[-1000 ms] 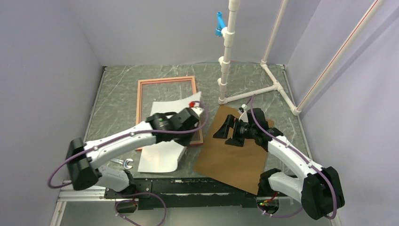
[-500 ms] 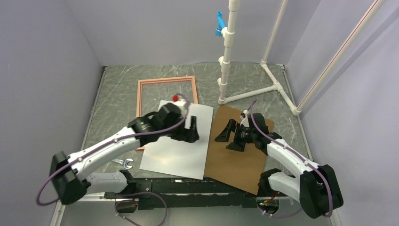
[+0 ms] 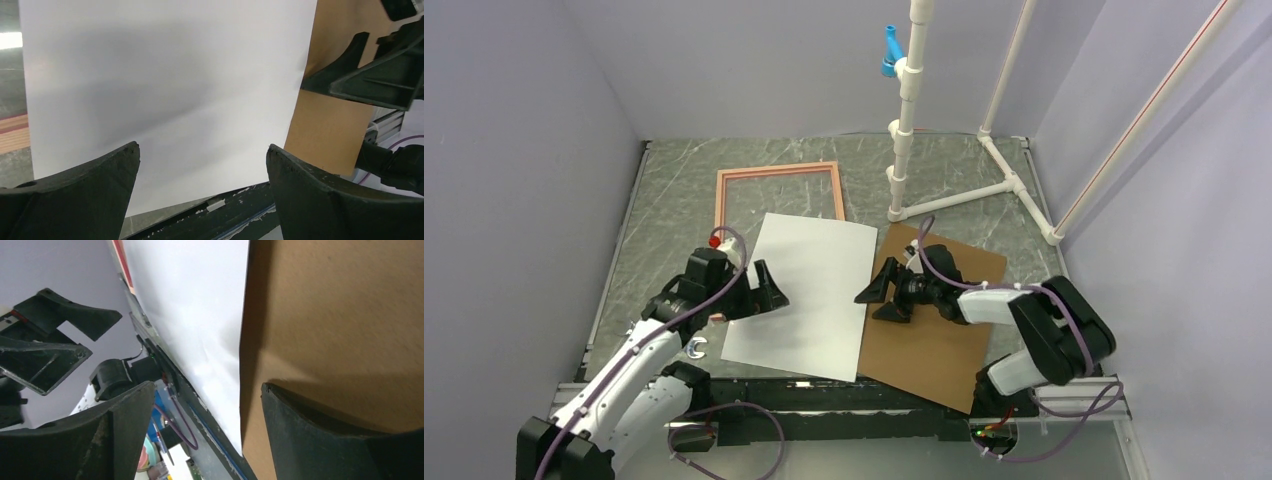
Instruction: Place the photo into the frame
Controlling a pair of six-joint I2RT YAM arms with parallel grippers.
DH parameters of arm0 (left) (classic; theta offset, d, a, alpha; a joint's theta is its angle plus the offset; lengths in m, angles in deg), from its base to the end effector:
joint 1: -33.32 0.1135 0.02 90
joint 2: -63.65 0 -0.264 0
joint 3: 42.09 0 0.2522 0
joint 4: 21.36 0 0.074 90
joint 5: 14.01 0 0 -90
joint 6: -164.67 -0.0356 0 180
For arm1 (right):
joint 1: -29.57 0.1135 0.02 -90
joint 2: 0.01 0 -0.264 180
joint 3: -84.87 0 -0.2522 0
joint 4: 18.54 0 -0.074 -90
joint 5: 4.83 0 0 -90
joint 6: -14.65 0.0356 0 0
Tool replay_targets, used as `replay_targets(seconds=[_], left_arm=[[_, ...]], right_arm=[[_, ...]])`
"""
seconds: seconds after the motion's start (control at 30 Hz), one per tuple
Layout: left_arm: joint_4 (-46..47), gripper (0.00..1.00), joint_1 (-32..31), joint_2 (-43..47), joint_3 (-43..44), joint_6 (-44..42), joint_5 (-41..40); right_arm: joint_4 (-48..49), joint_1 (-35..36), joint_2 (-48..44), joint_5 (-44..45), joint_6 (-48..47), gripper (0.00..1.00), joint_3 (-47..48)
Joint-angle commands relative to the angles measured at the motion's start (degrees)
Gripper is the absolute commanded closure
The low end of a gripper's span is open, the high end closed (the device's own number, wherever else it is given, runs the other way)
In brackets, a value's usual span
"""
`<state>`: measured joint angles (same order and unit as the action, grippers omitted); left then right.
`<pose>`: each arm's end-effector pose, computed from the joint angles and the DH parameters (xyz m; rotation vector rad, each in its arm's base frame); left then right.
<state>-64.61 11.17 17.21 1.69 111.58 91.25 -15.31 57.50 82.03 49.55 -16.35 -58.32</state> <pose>0.1496 -0.0710 0.2153 -0.1855 2.4813 -0.7855 0.2002 0.1296 0.1270 0.3365 2.5925 1.3960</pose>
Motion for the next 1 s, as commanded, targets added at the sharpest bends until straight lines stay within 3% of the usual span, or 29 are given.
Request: replay_targets(seconds=[0.0,0.2,0.33,0.5,0.53,0.73,0.83,0.97], left_arm=[[1.4,0.01,3.7,1.9,-1.3,-2.2,5.4],[2.4,0.01,5.1,1.0,-2.6,-3.1,6.6],[2.0,0.01,5.4,1.6,-2.4,-3.4,6.9],[-0.2,0.01,5.5,3.4,0.4,-4.1,6.5],[-1.1,0.01,5.5,3.7,1.2,-4.3,6.5],[-4.4,0.0,5.5,5.5,5.5,-4.9,5.5],[-6.1,0.01,5.6,6.3,7.4,-4.9,5.1],[-9.2,0.01,5.6,7.6,11.4,-5.2,2.7]], right_arm=[[17.2,1.1,6.9,0.1,4.7,0.22,-3.0],[37.8,1.7,15.8,-2.8,11.3,0.41,-5.9],[56.3,1.7,20.7,-3.8,18.2,0.68,-9.9],[59.9,1.9,23.5,-5.0,20.1,0.94,-9.3],[59.5,2.0,23.3,-5.2,20.0,1.0,-9.1],[46.9,2.3,15.4,-4.0,15.0,1.0,-7.2],[32.5,2.5,8.3,-1.9,9.6,1.0,-4.8],[6.1,3.3,-2.6,4.0,-1.8,1.0,2.7]])
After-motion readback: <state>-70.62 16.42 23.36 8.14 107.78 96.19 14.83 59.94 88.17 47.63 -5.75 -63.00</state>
